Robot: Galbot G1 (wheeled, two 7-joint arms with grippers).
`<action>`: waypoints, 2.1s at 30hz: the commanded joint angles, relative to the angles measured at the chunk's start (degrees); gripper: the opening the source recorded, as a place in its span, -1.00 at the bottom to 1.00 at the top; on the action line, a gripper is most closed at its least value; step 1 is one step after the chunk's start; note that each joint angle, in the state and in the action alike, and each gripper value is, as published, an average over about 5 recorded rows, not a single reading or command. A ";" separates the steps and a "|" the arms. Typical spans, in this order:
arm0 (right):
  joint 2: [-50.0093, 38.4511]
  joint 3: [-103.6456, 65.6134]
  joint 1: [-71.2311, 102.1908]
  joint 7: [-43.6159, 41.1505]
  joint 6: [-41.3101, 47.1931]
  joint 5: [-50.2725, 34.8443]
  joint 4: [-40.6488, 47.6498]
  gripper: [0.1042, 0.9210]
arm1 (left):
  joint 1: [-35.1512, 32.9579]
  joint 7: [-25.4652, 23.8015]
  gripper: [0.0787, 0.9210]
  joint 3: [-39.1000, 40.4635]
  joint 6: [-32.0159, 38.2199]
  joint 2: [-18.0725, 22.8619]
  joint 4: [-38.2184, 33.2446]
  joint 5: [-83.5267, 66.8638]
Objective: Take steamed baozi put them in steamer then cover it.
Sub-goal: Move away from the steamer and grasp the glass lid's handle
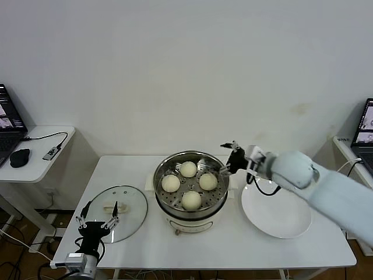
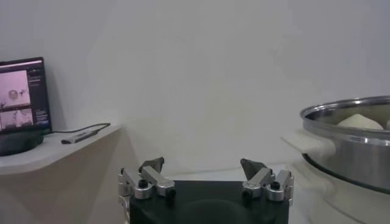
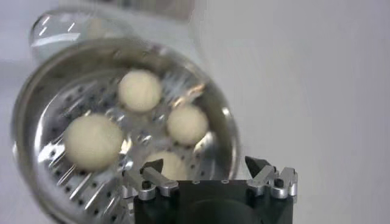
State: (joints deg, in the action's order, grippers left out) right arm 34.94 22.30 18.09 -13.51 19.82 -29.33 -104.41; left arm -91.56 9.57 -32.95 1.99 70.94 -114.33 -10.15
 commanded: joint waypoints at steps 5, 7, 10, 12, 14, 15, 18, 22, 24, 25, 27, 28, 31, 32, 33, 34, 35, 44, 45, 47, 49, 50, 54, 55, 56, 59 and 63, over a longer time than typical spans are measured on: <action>28.89 -62.07 58.26 0.33 -27.70 22.57 -1.11 0.76 | -0.38 0.19 0.77 0.88 2.98 1.81 0.65 6.88; 34.25 -65.76 60.32 -1.69 -28.17 23.45 -1.76 0.76 | -0.34 0.70 0.77 1.03 3.56 2.42 1.06 10.03; 40.33 -70.51 63.49 -4.06 -27.36 23.05 -4.29 0.76 | -0.35 2.24 0.77 1.18 4.23 3.00 2.15 16.36; 43.12 -73.19 65.46 -4.32 -25.99 22.55 -6.07 0.76 | -0.48 3.75 0.77 0.85 5.23 2.98 3.31 25.16; 44.91 -75.41 67.21 -3.62 -24.62 22.51 -7.20 0.76 | -0.73 4.89 0.77 0.07 6.01 2.37 4.35 35.28; 45.45 -76.37 68.06 -2.88 -24.10 22.64 -7.44 0.76 | -0.94 5.16 0.77 -0.49 6.05 1.70 4.80 40.58; 46.28 -79.23 70.42 0.42 -22.93 23.50 -7.45 0.76 | -1.70 4.49 0.77 -2.34 5.36 -1.62 6.29 52.65; 47.52 -83.65 71.31 7.91 -20.97 24.42 -5.64 0.76 | -2.22 3.55 0.77 -3.81 7.03 -6.50 10.13 65.03; 47.92 -85.22 71.38 10.38 -21.18 24.42 -4.32 0.76 | -1.91 3.99 0.77 -3.78 8.43 -8.25 12.04 69.78; 48.11 -85.81 71.53 10.94 -21.36 24.40 -3.87 0.76 | -1.64 4.15 0.77 -3.61 8.73 -8.89 12.63 71.48; 48.63 -86.62 72.09 11.62 -21.87 24.23 -3.31 0.76 | -0.80 3.99 0.77 -2.95 8.88 -10.01 13.81 74.17; 48.85 -86.92 72.44 11.68 -22.14 24.12 -3.09 0.76 | -0.20 3.91 0.77 -2.54 8.87 -10.36 14.44 75.17; 49.40 -87.10 73.51 11.50 -23.15 23.92 -3.00 0.76 | 2.32 3.75 0.77 -1.44 8.95 -10.89 17.36 77.31; 49.55 -87.06 73.79 11.37 -23.44 23.75 -3.12 0.76 | 3.24 3.73 0.77 -1.16 8.98 -11.00 18.45 77.65; 49.70 -86.99 73.99 11.23 -23.66 23.57 -3.32 0.76 | 4.14 3.67 0.77 -0.93 8.99 -11.10 19.51 77.89; 49.90 -86.85 74.17 11.00 -23.88 23.39 -3.65 0.76 | 5.01 3.62 0.77 -0.72 9.00 -11.23 20.56 77.97; 50.12 -86.64 74.32 10.78 -24.06 23.23 -4.06 0.76 | 5.90 3.58 0.77 -0.48 9.00 -11.36 21.51 78.01; 51.80 -84.56 74.94 8.76 -24.80 22.50 -6.88 0.76 | 14.35 3.33 0.77 1.07 9.34 -11.47 28.01 77.69; 51.92 -84.54 74.85 8.74 -24.92 22.52 -6.75 0.76 | 15.08 3.23 0.77 1.21 9.35 -11.34 28.38 77.66; 52.08 -84.50 74.66 8.78 -25.10 22.64 -6.43 0.76 | 16.30 3.07 0.77 1.48 9.35 -11.09 29.09 77.61; 52.18 -84.30 74.54 8.76 -25.14 22.83 -6.29 0.76 | 17.54 2.98 0.77 1.78 9.37 -10.79 30.04 77.62; 52.21 -84.19 74.50 8.75 -25.13 22.92 -6.31 0.76 | 18.07 2.99 0.77 1.91 9.38 -10.65 30.50 77.64; 52.14 -83.91 74.20 8.58 -25.00 23.30 -6.11 0.76 | 20.34 3.06 0.77 2.64 9.43 -10.02 32.79 77.86; 52.09 -83.90 74.11 8.52 -24.97 23.36 -5.98 0.76 | 20.91 3.05 0.77 2.86 9.46 -9.83 33.45 77.95; 52.03 -83.90 74.04 8.48 -24.95 23.41 -5.85 0.76 | 21.41 3.05 0.77 3.09 9.49 -9.65 34.10 78.02; 51.92 -83.91 73.97 8.29 -24.92 23.58 -5.55 0.76 | 22.71 2.93 0.77 3.86 9.55 -9.09 35.84 78.43; 51.80 -83.91 73.99 8.16 -24.97 23.70 -5.22 0.76 | 24.17 3.20 0.77 4.54 9.66 -8.39 37.99 79.16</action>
State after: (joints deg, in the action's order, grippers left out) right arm 86.28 -61.30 91.68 -5.36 -4.90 -5.75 -109.65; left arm -72.46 12.46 -29.49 11.51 62.17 -82.27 67.17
